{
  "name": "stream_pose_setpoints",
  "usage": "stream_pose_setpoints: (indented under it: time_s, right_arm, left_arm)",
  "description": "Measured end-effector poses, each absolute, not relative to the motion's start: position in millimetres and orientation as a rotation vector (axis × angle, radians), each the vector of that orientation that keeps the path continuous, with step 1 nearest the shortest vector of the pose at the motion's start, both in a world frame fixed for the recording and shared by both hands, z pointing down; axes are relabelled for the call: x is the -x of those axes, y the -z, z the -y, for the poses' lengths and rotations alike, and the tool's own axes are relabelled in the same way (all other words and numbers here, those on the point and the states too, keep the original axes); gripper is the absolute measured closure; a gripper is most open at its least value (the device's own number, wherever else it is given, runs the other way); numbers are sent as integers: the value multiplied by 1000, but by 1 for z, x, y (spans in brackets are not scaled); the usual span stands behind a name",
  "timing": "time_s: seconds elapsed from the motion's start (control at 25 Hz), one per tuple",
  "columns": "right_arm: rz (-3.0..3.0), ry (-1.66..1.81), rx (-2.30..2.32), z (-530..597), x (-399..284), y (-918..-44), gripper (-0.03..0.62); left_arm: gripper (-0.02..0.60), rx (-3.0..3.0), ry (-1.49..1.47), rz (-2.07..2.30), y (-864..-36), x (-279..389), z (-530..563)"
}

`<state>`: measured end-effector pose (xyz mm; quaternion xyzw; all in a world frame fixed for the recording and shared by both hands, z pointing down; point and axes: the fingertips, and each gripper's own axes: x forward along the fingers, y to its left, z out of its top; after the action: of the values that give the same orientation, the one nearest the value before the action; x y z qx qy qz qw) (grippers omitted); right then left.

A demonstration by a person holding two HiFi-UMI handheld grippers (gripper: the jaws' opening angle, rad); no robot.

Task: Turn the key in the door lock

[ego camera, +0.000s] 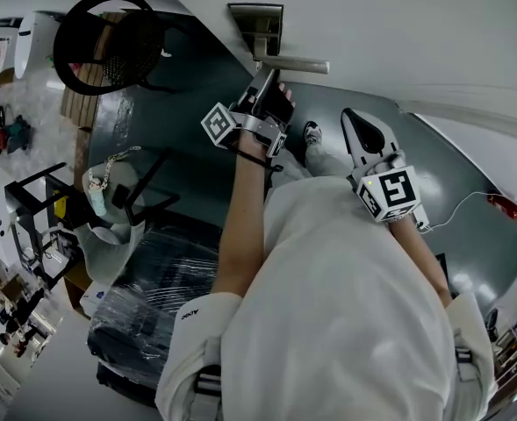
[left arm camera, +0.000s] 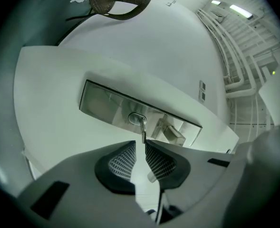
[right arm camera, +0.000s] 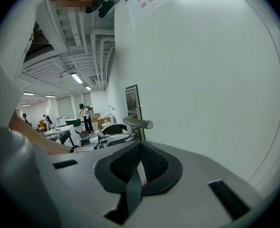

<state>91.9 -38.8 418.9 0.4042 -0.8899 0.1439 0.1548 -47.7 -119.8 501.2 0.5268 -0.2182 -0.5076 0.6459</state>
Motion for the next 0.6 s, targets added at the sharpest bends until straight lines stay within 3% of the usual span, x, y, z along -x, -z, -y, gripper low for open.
stream_pose_setpoints:
  time_s: [0.16,0.32,0.6]
  right_arm:
    - [2551,-418,-1164,39,-95,-418,598]
    - [2558,-414,-1153,37,-92,-418,599]
    - [2560,-410,-1140,33,-88,-421,597]
  left_arm:
    - [531,-1214,1124,538,-505,54,106]
    - [574,-1319,1000,618,-505,55,92]
    - [574,-1872,344,1049,-518,53,72]
